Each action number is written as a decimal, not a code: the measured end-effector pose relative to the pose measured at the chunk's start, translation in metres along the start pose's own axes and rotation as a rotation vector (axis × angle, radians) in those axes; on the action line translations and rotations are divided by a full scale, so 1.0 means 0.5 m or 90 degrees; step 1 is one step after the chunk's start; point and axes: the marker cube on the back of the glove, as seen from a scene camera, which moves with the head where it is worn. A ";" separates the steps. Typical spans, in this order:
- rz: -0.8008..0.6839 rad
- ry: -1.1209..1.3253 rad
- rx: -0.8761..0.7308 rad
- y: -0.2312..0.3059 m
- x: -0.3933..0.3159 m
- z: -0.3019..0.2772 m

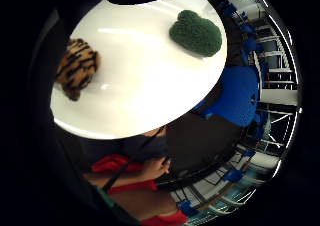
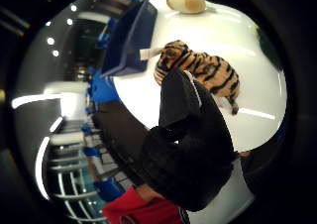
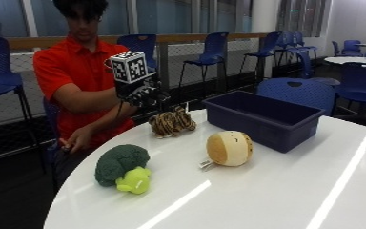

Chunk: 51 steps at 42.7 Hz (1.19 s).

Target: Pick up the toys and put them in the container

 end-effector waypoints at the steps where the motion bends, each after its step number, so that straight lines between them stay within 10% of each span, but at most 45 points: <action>1: -0.001 0.000 0.001 0.000 0.001 0.000; 51: -0.081 -0.090 0.012 -0.048 -0.020 0.078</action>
